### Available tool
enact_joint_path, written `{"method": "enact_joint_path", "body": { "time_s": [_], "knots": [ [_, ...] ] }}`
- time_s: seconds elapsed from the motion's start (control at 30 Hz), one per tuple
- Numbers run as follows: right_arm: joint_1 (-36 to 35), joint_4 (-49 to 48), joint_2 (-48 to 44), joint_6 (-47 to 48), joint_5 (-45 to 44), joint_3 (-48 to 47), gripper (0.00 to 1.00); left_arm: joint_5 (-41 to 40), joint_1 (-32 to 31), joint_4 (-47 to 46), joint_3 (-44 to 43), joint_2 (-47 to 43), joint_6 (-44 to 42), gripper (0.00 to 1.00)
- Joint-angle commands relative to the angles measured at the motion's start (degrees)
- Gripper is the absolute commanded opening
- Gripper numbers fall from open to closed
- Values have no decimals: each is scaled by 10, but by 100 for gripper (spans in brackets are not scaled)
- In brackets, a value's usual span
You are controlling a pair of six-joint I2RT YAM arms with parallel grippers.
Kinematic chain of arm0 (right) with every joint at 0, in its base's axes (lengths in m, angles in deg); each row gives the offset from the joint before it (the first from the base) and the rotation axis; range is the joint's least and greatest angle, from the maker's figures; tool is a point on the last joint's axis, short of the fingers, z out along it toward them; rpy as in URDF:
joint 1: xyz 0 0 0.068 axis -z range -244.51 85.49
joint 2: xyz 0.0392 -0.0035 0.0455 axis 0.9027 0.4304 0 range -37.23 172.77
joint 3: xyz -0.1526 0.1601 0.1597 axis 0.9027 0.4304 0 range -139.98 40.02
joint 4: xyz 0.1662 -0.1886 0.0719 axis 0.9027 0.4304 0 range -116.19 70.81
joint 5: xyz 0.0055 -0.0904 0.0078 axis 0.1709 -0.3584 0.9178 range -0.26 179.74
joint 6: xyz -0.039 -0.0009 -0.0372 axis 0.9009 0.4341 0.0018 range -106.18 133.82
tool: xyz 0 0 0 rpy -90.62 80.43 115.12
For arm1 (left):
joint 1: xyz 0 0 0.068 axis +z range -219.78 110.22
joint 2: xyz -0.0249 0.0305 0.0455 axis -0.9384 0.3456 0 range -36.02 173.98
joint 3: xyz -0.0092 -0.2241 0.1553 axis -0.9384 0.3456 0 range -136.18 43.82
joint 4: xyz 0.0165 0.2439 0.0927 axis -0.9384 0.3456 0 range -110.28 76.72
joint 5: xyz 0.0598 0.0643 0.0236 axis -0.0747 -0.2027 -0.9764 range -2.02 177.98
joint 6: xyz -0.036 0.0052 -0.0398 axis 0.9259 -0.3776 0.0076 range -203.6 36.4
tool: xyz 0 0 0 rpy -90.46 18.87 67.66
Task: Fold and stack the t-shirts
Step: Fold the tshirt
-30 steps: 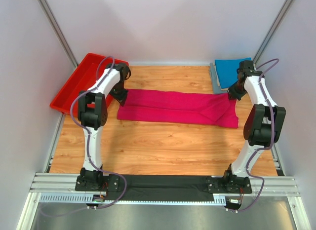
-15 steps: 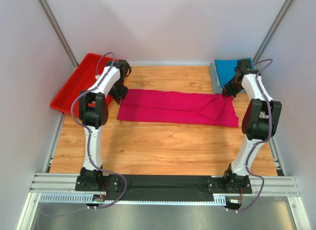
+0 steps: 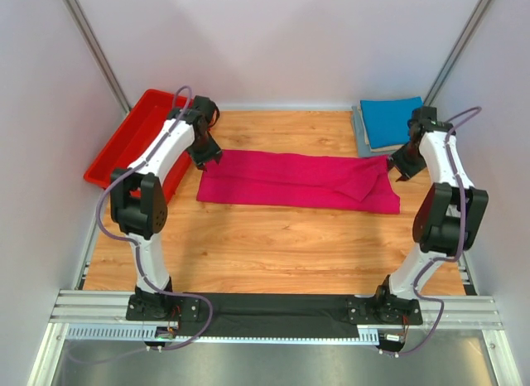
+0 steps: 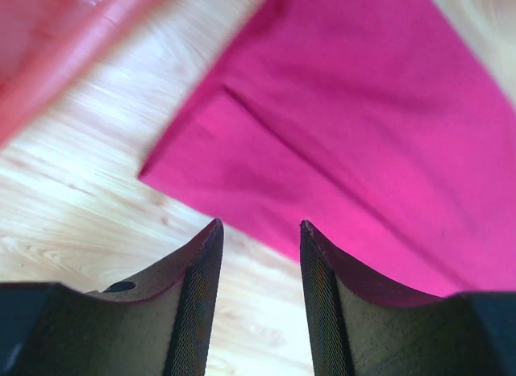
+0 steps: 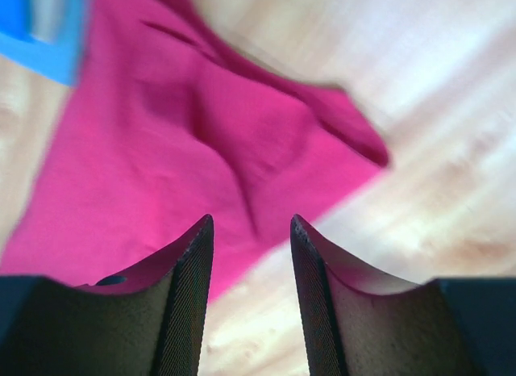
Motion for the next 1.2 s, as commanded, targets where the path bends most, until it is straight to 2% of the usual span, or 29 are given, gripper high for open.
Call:
{"method": "enact_joint_path", "body": {
  "time_s": [0.0, 0.1, 0.17, 0.27, 0.33, 0.43, 0.6, 0.7, 0.8, 0.93, 1.17],
  "knots": [
    [8, 22, -81, -32, -43, 70, 45, 92, -10, -94, 60, -36, -107, 50],
    [22, -6, -82, -24, -42, 112, 43, 116, -10, -100, 82, -17, -141, 50],
    [43, -45, -72, -4, -5, 135, 39, 135, -10, -107, 83, 10, -166, 50],
    [59, -72, -57, 10, 31, 139, 29, 165, -11, -78, 36, 69, -200, 49],
    [58, -83, -55, 12, 44, 145, 27, 161, -11, -51, 0, 104, -210, 49],
    [58, -102, -38, 8, 39, 172, 26, 150, -11, -43, -6, 121, -214, 49],
    [65, -129, 16, 9, 44, 198, 25, 116, -11, -53, 42, 127, -211, 49],
    [68, -99, 39, 8, 0, 191, 24, 105, -11, -43, 53, 141, -208, 49],
    [81, -86, 31, 11, -47, 209, 24, 50, -20, -14, 43, 146, -213, 49],
    [97, -65, 12, 12, -77, 230, 23, 16, -24, 16, 58, 135, -203, 50],
    [107, -39, -33, 11, -97, 279, 23, 17, -32, 2, 189, 57, -161, 50]
  ]
}}
